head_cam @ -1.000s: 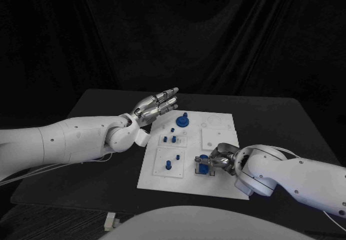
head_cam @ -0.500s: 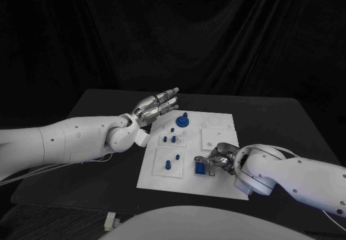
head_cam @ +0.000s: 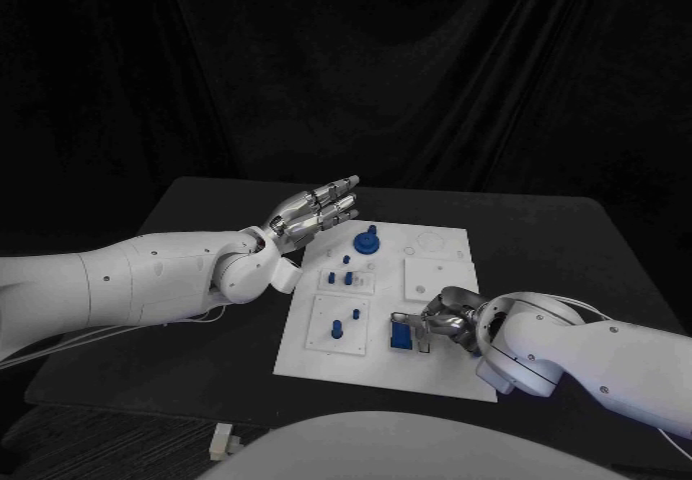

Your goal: Assemble the parts on the task board

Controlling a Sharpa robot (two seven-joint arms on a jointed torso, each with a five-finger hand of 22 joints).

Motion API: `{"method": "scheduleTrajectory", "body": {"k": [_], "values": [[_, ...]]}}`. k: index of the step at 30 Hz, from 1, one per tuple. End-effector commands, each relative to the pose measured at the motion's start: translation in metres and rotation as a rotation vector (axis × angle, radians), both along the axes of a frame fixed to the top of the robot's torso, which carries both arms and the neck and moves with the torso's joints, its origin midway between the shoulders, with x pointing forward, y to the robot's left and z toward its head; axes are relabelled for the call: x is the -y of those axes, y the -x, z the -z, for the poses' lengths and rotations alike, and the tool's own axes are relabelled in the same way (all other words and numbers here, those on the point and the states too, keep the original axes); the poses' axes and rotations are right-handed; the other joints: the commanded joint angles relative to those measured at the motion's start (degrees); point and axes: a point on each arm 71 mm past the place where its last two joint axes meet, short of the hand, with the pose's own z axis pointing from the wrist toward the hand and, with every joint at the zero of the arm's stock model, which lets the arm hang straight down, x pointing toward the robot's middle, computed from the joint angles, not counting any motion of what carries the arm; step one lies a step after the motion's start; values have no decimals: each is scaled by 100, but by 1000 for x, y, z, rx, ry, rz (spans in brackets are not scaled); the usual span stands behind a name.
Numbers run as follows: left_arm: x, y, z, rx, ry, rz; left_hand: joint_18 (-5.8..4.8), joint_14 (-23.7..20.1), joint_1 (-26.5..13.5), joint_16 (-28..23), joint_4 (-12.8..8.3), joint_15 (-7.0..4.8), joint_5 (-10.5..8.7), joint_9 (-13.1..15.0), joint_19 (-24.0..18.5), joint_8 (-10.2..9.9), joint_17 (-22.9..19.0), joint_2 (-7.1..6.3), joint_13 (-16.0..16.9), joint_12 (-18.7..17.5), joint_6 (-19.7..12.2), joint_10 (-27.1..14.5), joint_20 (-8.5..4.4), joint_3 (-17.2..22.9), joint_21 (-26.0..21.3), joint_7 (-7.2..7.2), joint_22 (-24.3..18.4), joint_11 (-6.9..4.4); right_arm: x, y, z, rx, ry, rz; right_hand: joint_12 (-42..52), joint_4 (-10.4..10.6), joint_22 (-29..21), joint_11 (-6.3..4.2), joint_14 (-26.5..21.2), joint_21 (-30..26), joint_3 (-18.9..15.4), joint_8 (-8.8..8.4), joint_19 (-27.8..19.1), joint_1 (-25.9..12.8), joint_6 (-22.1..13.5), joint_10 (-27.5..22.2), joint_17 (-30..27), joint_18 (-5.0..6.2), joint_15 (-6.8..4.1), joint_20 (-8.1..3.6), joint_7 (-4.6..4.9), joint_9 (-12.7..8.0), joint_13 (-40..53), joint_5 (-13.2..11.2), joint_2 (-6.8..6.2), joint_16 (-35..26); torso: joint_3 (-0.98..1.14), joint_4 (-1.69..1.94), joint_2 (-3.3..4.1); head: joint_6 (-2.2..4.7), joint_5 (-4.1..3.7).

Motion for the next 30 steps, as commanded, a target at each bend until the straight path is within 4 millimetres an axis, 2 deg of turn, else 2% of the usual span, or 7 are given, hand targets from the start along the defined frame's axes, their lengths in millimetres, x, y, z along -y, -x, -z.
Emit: {"method": "scheduleTrajectory", "body": {"k": [1,4,6,8,14,22,30], "values": [[1,1,-1,7,15,6,58,-2,6,-21,-17,42,24,6,-2,17,-9,36,5,5,2,7,29,5,37,27,2,-31,8,-4,-15,115,-54,35,15,-14,1345,32,356,13,-51,87,396,21,-34,597,39,80,14,35,-7,61,1510,40,89,40,-1,6,-6,-1,4],[-1,1,-1,7,13,3,57,-2,5,-21,-18,43,24,6,-1,18,-9,35,5,6,5,7,30,5,38,29,4,-31,19,-9,-33,168,-79,50,15,-47,1359,10,365,49,-114,233,416,294,-68,597,85,70,-6,17,-31,160,1510,264,191,61,2,-1,-2,-1,-1],[-2,1,-1,7,12,1,57,-2,5,-21,-18,43,24,6,-1,18,-9,35,5,6,5,7,30,5,38,29,4,-31,28,-14,-45,190,-83,59,15,-113,1366,1,364,70,-140,297,427,599,-120,597,85,64,-15,6,-38,195,1510,604,234,62,1,-7,-4,-1,0],[-2,1,-1,7,10,0,57,-2,4,-21,-18,43,22,6,1,18,-9,33,6,8,6,7,31,4,39,33,6,-31,41,-18,-57,197,-70,66,15,-146,1368,5,365,73,-158,310,428,760,-153,597,93,63,-13,6,-35,190,1510,699,255,65,-4,0,-8,-1,-15],[-3,0,-1,7,7,-3,57,-2,3,-21,-19,43,21,7,3,19,-9,31,7,12,10,8,31,3,41,36,10,-31,74,-23,-69,153,12,81,15,-327,1387,13,370,127,-169,243,454,1263,-151,597,123,49,-8,9,-23,16,1510,1414,321,78,-6,-1,-2,-1,-32],[-3,1,-1,6,6,-5,57,-2,3,-21,-19,43,21,7,3,19,-9,31,7,12,10,8,31,3,41,36,10,-31,104,-19,-51,32,183,87,15,-294,1358,24,341,48,-216,115,416,1337,-95,597,-26,70,2,18,-8,-193,1510,1555,370,24,3,-6,2,-1,-54],[-3,1,0,5,5,-4,58,-2,-1,-21,-21,44,22,7,6,20,-9,28,8,17,17,9,34,2,43,43,12,-27,109,-12,-35,-4,283,36,15,-309,1322,24,317,-50,-219,41,368,1423,4,597,-148,96,4,21,-9,-344,1510,1534,412,-27,-4,2,2,-1,-116]]}}
